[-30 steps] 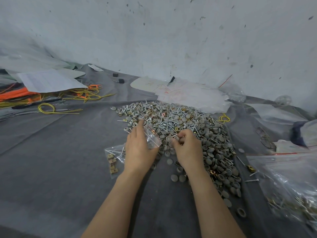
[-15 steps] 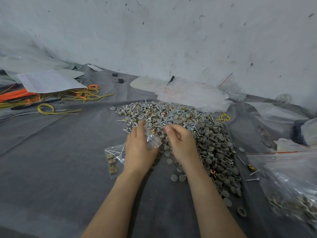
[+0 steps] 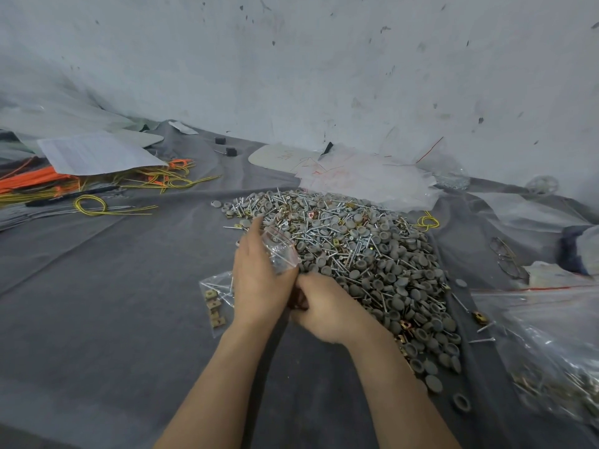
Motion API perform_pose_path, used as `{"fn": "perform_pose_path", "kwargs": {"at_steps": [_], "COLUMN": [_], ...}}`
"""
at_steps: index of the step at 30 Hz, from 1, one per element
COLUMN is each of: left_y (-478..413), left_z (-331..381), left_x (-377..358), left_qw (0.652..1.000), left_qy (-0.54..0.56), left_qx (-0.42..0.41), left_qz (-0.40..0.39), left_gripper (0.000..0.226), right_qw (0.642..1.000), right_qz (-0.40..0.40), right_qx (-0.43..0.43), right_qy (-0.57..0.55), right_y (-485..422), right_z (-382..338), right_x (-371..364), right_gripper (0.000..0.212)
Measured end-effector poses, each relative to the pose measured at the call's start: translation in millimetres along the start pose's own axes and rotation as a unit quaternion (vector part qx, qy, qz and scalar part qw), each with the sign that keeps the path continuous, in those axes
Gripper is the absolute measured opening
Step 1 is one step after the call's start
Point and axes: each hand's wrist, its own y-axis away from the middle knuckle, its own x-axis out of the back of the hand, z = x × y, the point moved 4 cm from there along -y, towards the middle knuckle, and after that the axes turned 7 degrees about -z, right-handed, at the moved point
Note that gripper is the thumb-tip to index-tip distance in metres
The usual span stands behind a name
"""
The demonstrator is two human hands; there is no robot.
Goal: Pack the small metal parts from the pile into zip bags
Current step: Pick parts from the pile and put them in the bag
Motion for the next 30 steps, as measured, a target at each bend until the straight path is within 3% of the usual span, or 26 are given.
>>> {"fn": "perform_pose_path", "kwargs": {"at_steps": [4, 6, 11, 13, 17, 19, 22, 24, 26, 30], "left_y": [1, 1, 4, 5, 6, 5, 2, 1, 1, 1], "left_z": [-2, -3, -1, 0, 0, -2, -5, -6, -7, -7], "left_x": [-3, -5, -10, -12, -13, -11, -9, -8, -9, -10], "left_qw": [1.0, 0.999, 0.995, 0.993, 0.992, 0.995, 0.998, 0.999, 1.0, 1.0], "left_qy": [-0.008, -0.021, -0.064, -0.074, -0.073, -0.056, -0.037, -0.025, -0.017, -0.011], "left_qx": [-0.001, -0.001, -0.018, -0.027, -0.034, -0.026, -0.014, -0.008, -0.007, -0.006], "left_qz": [-0.017, -0.031, -0.068, -0.085, -0.095, -0.076, -0.043, -0.028, -0.024, -0.027], "left_gripper": [0.083, 0.086, 0.084, 0.086, 0.085, 0.081, 0.081, 0.083, 0.085, 0.085], "right_qw": [0.998, 0.992, 0.918, 0.897, 0.91, 0.913, 0.943, 0.975, 0.984, 0.984], "right_qz": [0.038, 0.101, 0.292, 0.288, 0.223, 0.239, 0.266, 0.208, 0.143, 0.115], "right_qx": [-0.007, -0.018, -0.073, -0.06, 0.01, 0.009, -0.039, -0.056, -0.069, -0.065], "right_qy": [-0.039, -0.071, -0.257, -0.329, -0.35, -0.331, -0.195, -0.057, 0.078, 0.119], "right_y": [0, -1, 2, 1, -4, -3, 2, 0, -2, -3], "right_z": [6, 11, 25, 24, 12, 15, 22, 21, 16, 9], "right_x": [3, 8, 28, 27, 23, 25, 26, 18, 7, -1], "right_gripper": [0.014, 0.016, 0.011, 0.012, 0.006, 0.014, 0.015, 0.012, 0.018, 0.022]}}
